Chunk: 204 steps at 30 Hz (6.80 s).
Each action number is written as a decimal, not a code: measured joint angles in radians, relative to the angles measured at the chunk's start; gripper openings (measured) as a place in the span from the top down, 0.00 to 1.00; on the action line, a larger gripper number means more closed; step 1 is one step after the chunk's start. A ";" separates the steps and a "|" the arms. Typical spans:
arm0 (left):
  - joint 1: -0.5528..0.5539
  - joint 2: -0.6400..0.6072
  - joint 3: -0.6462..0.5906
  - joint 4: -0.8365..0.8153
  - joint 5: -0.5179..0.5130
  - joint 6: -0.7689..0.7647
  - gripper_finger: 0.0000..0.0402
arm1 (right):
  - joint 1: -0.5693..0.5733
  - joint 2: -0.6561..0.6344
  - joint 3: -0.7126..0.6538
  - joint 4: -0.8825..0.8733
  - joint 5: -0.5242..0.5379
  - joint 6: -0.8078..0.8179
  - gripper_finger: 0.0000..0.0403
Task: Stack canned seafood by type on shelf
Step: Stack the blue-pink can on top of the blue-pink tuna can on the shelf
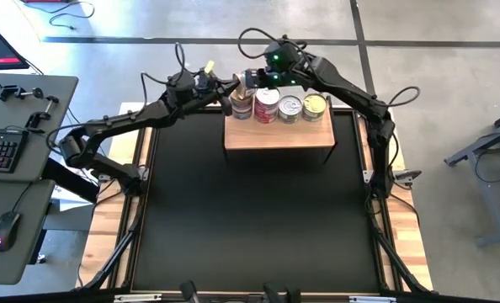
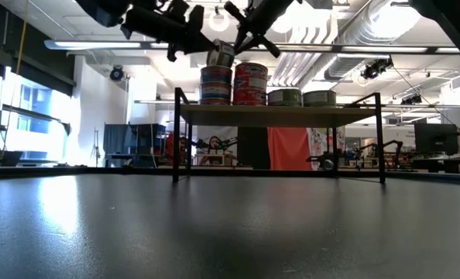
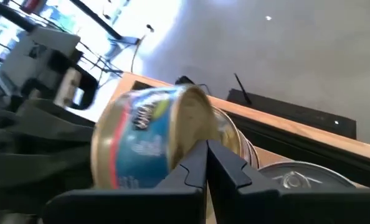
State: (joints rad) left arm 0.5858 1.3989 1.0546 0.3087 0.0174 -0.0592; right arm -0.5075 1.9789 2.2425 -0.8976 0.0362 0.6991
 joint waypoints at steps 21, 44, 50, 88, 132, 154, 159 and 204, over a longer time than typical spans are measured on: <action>-0.006 0.014 0.115 -0.100 0.003 0.046 1.00 | 0.018 0.038 -0.001 0.027 -0.071 0.015 1.00; -0.036 -0.170 0.042 -0.365 0.037 0.028 1.00 | -0.023 -0.096 0.004 0.002 0.100 -0.135 1.00; -0.189 -0.336 -0.172 -0.536 0.092 -0.049 1.00 | 0.003 -0.136 0.004 -0.006 0.031 -0.237 0.98; -0.554 -0.347 -0.373 -1.616 -0.363 -1.155 1.00 | 0.165 -0.124 -0.001 -0.378 0.179 -0.476 1.00; -0.959 0.213 -0.281 -0.529 -0.240 -1.486 1.00 | 0.736 -0.417 -0.002 -0.672 0.410 0.090 1.00; -1.052 0.044 -0.237 -0.566 -0.261 -0.996 1.00 | 0.936 -0.411 -1.195 0.699 0.113 0.765 1.00; -1.107 0.061 -0.397 -0.372 -0.312 -1.210 1.00 | 0.864 -0.374 -1.321 0.916 0.110 0.815 0.89; -0.995 0.385 -0.323 -0.135 -0.260 -1.136 1.00 | 0.700 -0.057 -1.223 0.959 -0.135 0.712 1.00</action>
State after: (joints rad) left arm -0.4090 1.7836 0.7314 0.1740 -0.2425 -1.1956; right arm 0.1924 1.9222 1.0197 0.0615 -0.0986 1.4110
